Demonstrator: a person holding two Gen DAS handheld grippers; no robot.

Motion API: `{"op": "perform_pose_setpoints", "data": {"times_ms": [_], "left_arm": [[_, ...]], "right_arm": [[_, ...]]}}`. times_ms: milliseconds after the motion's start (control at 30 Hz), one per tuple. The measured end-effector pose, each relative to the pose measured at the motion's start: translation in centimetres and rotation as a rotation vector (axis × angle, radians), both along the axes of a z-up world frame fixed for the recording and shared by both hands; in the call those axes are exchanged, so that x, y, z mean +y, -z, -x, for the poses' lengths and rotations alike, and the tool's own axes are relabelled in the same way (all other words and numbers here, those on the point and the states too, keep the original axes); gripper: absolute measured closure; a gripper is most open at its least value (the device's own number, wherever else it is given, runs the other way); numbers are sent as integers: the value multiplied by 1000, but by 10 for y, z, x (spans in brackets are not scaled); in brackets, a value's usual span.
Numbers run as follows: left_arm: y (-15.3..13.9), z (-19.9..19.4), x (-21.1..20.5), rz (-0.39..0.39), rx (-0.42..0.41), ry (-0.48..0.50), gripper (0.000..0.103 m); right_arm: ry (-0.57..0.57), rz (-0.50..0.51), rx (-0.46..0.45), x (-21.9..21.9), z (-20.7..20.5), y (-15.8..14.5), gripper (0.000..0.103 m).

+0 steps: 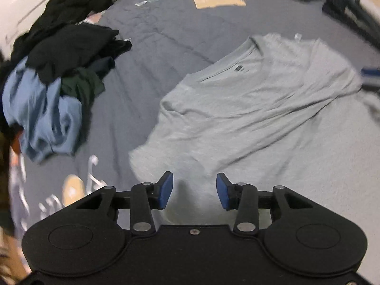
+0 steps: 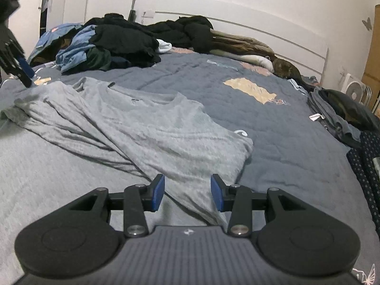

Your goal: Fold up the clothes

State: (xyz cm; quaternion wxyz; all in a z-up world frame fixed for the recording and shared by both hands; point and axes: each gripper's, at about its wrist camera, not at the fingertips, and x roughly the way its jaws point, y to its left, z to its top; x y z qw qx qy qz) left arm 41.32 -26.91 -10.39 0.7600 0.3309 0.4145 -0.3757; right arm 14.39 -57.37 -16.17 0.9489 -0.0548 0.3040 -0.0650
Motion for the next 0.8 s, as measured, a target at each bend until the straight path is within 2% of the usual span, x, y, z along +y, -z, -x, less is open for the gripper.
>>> {"op": "perform_pose_setpoints", "data": {"times_ms": [133, 333, 400, 433, 533, 700, 800], "left_arm": [[18, -16, -11, -116, -9, 67, 62], [46, -27, -17, -173, 38, 100, 63], [48, -26, -15, -173, 45, 101, 91], [47, -25, -15, -173, 48, 99, 91], [29, -15, -11, -147, -18, 122, 93], [-24, 17, 4, -34, -135, 156, 94], [-33, 54, 14, -47, -209, 218, 93]], "right_arm": [[1, -9, -3, 2, -4, 2, 61], [24, -16, 22, -1, -7, 8, 61], [33, -12, 32, -2, -8, 12, 61], [38, -15, 41, -3, -8, 14, 61], [51, -19, 65, -5, -10, 21, 61], [69, -25, 84, -9, -8, 25, 61], [82, -37, 91, -13, -8, 25, 61]]}}
